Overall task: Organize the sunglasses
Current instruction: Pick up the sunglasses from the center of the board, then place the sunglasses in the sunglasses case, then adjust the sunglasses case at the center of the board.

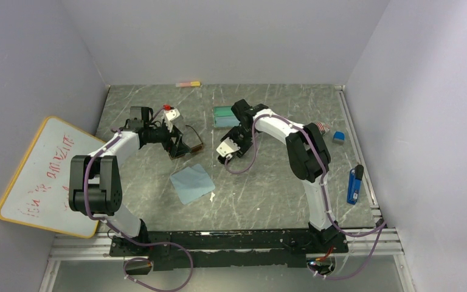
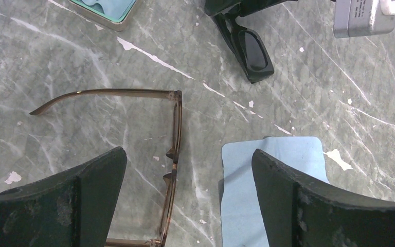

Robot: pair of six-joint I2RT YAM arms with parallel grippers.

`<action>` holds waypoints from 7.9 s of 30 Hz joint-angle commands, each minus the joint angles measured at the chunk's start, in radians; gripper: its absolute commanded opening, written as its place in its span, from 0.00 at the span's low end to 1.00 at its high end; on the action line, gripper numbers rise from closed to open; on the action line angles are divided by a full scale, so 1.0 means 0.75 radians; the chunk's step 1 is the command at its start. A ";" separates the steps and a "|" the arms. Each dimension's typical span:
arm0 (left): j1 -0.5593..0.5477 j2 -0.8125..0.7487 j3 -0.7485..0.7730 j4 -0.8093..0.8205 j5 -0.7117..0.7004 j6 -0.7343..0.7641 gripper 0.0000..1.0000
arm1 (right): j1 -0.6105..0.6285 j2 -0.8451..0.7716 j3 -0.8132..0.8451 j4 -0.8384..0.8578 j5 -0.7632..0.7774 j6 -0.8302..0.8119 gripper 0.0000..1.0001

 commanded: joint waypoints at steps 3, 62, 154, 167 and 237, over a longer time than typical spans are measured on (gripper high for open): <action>0.001 -0.002 -0.004 -0.009 0.059 0.033 0.96 | 0.003 -0.071 0.009 -0.026 0.010 0.046 0.46; 0.002 0.036 -0.009 -0.002 0.088 0.040 0.96 | -0.073 0.190 0.360 0.501 0.413 0.960 0.34; 0.003 0.086 0.011 -0.023 0.111 0.055 0.96 | -0.038 0.247 0.444 0.353 0.431 0.981 0.58; 0.003 0.032 0.017 0.034 0.081 -0.014 0.96 | -0.040 0.153 0.458 0.286 0.405 0.991 0.61; -0.315 0.944 1.251 0.047 0.046 -0.909 0.96 | -0.078 -0.459 -0.556 0.795 0.044 1.983 0.63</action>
